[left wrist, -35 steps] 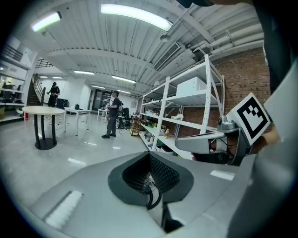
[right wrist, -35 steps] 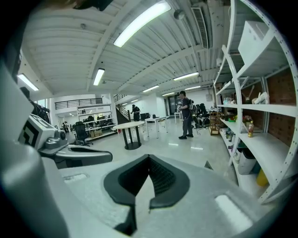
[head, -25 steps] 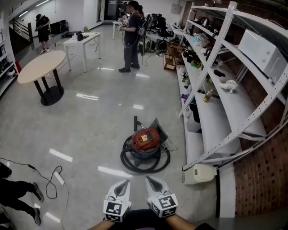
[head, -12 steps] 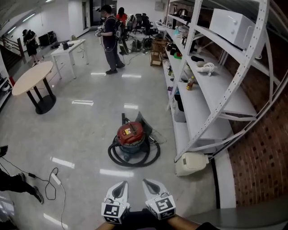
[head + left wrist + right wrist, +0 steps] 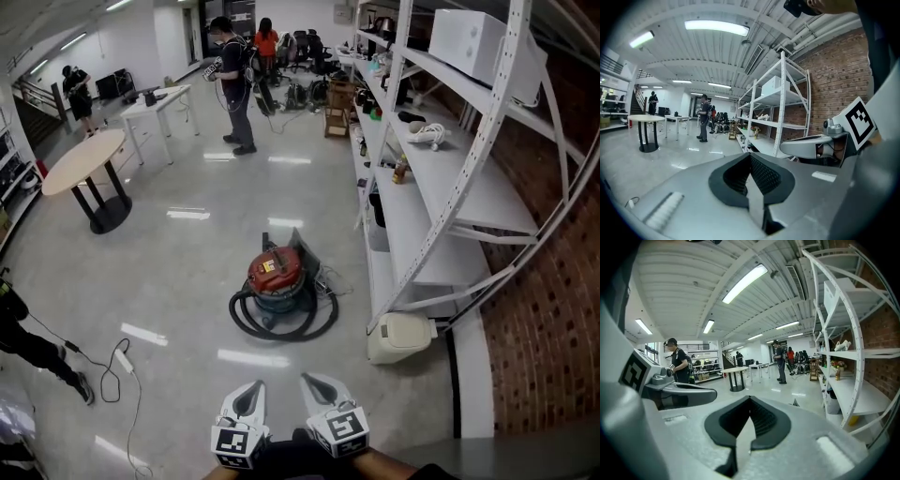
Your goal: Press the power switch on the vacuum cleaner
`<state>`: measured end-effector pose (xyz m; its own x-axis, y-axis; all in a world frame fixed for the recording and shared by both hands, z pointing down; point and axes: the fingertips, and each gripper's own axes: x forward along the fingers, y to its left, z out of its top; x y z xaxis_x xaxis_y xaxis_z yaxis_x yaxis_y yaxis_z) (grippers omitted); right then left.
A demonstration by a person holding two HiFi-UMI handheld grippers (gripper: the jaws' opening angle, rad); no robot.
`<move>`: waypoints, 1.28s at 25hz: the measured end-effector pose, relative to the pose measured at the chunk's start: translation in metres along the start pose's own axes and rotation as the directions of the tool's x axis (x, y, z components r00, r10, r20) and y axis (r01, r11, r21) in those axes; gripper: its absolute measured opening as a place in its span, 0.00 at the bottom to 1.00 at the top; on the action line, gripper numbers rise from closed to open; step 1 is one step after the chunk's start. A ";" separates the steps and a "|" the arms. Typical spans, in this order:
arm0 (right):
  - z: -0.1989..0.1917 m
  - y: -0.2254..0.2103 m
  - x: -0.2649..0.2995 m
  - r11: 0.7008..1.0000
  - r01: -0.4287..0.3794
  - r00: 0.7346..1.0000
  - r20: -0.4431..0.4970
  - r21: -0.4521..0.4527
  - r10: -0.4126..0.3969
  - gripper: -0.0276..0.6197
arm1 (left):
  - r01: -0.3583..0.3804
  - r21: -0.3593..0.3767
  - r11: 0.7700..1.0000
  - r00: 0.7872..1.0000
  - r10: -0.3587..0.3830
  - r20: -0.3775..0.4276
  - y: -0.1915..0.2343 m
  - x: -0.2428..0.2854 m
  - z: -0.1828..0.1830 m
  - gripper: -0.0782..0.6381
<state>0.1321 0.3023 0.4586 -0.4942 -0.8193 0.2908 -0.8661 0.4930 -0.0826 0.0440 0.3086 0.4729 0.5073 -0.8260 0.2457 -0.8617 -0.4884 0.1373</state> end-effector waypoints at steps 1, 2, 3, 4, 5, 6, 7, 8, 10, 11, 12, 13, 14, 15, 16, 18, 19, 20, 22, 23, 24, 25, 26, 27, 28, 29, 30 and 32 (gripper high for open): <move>0.000 0.000 -0.003 1.000 -0.004 1.000 0.002 -0.003 0.004 0.03 | -0.008 0.008 1.000 1.000 0.008 0.004 -0.002 -0.002 -0.002 0.13; 0.001 0.000 -0.006 1.000 -0.005 1.000 0.006 -0.005 0.005 0.03 | -0.015 0.015 1.000 1.000 0.015 0.005 -0.003 -0.004 -0.004 0.13; 0.001 0.001 -0.008 1.000 -0.006 1.000 0.011 -0.005 0.006 0.03 | -0.023 0.020 1.000 1.000 0.023 0.001 -0.004 -0.006 -0.005 0.13; 0.000 0.002 -0.010 1.000 -0.012 1.000 0.013 -0.006 0.012 0.03 | -0.032 0.025 0.999 0.999 0.032 -0.005 -0.004 -0.009 -0.007 0.13; -0.001 0.004 -0.012 1.000 -0.018 1.000 0.013 -0.008 0.018 0.03 | -0.040 0.028 0.999 0.999 0.041 -0.008 -0.003 -0.012 -0.008 0.13; -0.001 0.006 -0.015 1.000 -0.021 1.000 0.009 -0.011 0.022 0.03 | -0.048 0.032 0.998 0.999 0.048 -0.009 -0.003 -0.014 -0.009 0.13; 0.001 0.008 -0.017 1.000 -0.022 1.000 0.006 -0.013 0.022 0.03 | -0.053 0.037 0.998 0.999 0.053 -0.010 -0.003 -0.016 -0.009 0.13; 0.002 0.010 -0.019 1.000 -0.022 1.000 0.005 -0.016 0.022 0.03 | -0.055 0.040 0.998 0.998 0.055 -0.010 -0.003 -0.018 -0.009 0.13; 0.005 0.016 -0.021 1.000 -0.026 1.000 0.009 -0.010 0.026 0.03 | -0.051 0.039 0.998 0.999 0.051 -0.005 -0.005 -0.021 -0.007 0.13; 0.004 0.020 -0.021 0.999 -0.036 0.999 0.005 -0.003 0.036 0.03 | -0.047 0.034 0.998 0.999 0.047 -0.003 -0.005 -0.023 -0.007 0.13; 0.001 0.024 -0.022 0.999 -0.045 0.999 -0.001 0.001 0.045 0.03 | -0.047 0.030 0.998 0.999 0.047 -0.002 -0.005 -0.025 -0.007 0.13; 0.000 0.027 -0.022 0.999 -0.047 0.999 -0.004 -0.003 0.047 0.03 | -0.050 0.029 0.998 0.999 0.050 -0.005 -0.003 -0.028 -0.009 0.13; 0.000 0.030 -0.022 0.999 -0.046 0.999 -0.002 -0.009 0.046 0.03 | -0.052 0.027 0.998 0.999 0.052 -0.011 -0.001 -0.031 -0.011 0.13; -0.001 0.033 -0.021 0.999 -0.045 0.999 0.000 -0.014 0.045 0.03 | -0.050 0.021 0.998 0.999 0.051 -0.018 0.002 -0.033 -0.013 0.13; -0.001 0.035 -0.020 0.999 -0.042 0.999 -0.001 -0.013 0.042 0.03 | -0.049 0.015 0.999 0.998 0.049 -0.024 0.005 -0.036 -0.015 0.13; -0.004 0.040 -0.017 0.999 -0.043 0.999 -0.008 -0.007 0.043 0.03 | -0.051 0.008 0.999 0.998 0.051 -0.021 0.011 -0.041 -0.014 0.13; -0.005 0.043 -0.016 0.999 -0.046 0.999 -0.010 -0.005 0.046 0.03 | -0.056 0.009 0.998 0.998 0.056 -0.015 0.015 -0.044 -0.013 0.13; -0.006 0.046 -0.016 0.999 -0.047 0.999 -0.010 -0.003 0.047 0.03 | -0.061 0.016 0.998 0.998 0.062 -0.012 0.019 -0.047 -0.013 0.13; -0.004 0.051 -0.015 0.999 -0.040 0.999 -0.008 0.002 0.040 0.03 | -0.066 0.030 0.997 0.998 0.066 -0.014 0.026 -0.051 -0.012 0.13; 0.000 0.054 -0.015 1.000 -0.031 0.999 -0.006 0.005 0.031 0.03 | -0.067 0.037 0.997 0.998 0.067 -0.015 0.029 -0.053 -0.011 0.13; 0.003 0.058 -0.014 1.000 -0.023 1.000 -0.005 0.007 0.023 0.03 | -0.065 0.042 0.997 0.998 0.066 -0.013 0.033 -0.055 -0.010 0.13; 0.005 0.061 -0.014 1.000 -0.019 1.000 -0.005 0.008 0.019 0.03 | -0.062 0.044 0.997 0.998 0.062 -0.009 0.036 -0.057 -0.009 0.13; 0.005 0.065 -0.013 1.000 -0.018 1.000 -0.006 0.009 0.018 0.03 | -0.057 0.042 0.997 0.998 0.057 -0.006 0.038 -0.059 -0.008 0.13; 0.003 0.068 -0.012 1.000 -0.020 1.000 -0.009 0.009 0.020 0.03 | -0.053 0.040 0.998 0.999 0.053 -0.006 0.040 -0.061 -0.008 0.13; 0.001 0.070 -0.011 1.000 -0.023 1.000 -0.012 0.009 0.023 0.03 | -0.049 0.038 0.998 0.999 0.049 -0.011 0.041 -0.062 -0.009 0.13; -0.001 0.073 -0.009 1.000 -0.023 1.000 -0.015 0.009 0.024 0.03 | -0.045 0.036 0.998 0.999 0.046 -0.017 0.043 -0.064 -0.010 0.13; -0.001 0.075 -0.008 1.000 -0.023 1.000 -0.017 0.009 0.023 0.03 | -0.044 0.036 0.998 0.999 0.045 -0.018 0.046 -0.066 -0.010 0.13; -0.002 0.081 -0.005 1.000 -0.022 1.000 -0.021 0.012 0.022 0.03 | -0.047 0.035 0.998 0.999 0.047 -0.010 0.051 -0.070 -0.010 0.13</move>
<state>0.0645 0.3474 0.4518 -0.5116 -0.8019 0.3087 -0.8558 0.5075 -0.1001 -0.0360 0.3445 0.4719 0.4662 -0.8451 0.2615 -0.8837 -0.4589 0.0923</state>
